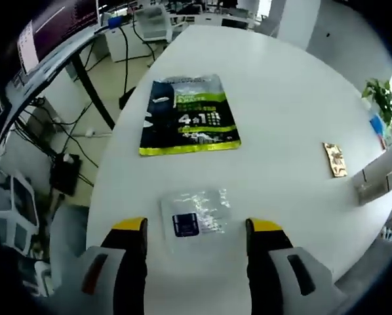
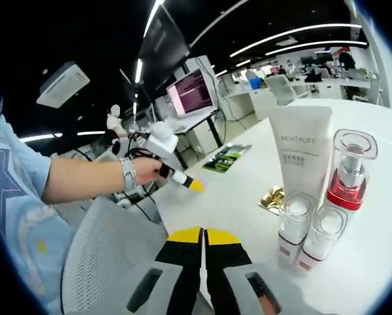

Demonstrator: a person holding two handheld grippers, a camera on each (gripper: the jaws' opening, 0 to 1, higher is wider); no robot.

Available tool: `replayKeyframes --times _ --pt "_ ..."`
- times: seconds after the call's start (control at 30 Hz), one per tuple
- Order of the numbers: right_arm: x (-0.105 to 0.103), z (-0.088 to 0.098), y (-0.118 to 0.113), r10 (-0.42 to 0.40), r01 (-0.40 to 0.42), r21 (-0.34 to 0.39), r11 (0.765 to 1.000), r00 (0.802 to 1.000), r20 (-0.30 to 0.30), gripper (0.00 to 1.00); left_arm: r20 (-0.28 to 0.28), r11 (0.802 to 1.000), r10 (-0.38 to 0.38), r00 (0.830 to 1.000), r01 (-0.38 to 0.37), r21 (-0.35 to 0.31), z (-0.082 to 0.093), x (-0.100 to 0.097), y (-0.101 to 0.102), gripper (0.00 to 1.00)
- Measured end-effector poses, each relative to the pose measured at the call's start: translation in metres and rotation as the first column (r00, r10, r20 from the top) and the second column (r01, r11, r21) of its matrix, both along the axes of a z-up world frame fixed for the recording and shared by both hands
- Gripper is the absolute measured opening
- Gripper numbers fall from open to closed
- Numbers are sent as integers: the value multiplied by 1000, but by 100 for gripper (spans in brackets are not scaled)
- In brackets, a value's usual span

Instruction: Arrange the skincare products in the storage area until every visible bottle or jar stands upright without overlapping.

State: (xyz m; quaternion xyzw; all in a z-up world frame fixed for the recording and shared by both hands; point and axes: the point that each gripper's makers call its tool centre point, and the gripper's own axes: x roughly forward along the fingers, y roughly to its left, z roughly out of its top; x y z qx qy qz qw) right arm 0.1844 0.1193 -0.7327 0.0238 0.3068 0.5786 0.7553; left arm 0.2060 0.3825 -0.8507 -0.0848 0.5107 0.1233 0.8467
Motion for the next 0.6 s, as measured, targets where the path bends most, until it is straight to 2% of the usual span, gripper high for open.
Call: replayKeyframes --times 0.1,0.2,0.5,0.57,0.6 --pt "0 0 0 -1 1 -1 1000 1000 -1 0 7 1000 0 1000 0 10 2 -1 2 51" --pt "0 0 0 -1 1 -2 1000 1000 -2 0 10 1000 -19 1000 19 19 4 -2 2 37" --pt "-1 -2 0 5 -5 -7 1000 1000 -8 0 5 1000 -18 1000 18 -4 5 -8 -1 36" --pt "-1 -2 0 3 -4 -9 1000 1000 -8 0 33 999 -20 999 21 -33 9 -6 -7 36" --pt "-1 -3 0 2 -2 -10 1000 1000 -8 0 73 999 -33 997 35 -38 15 -2 -11 36"
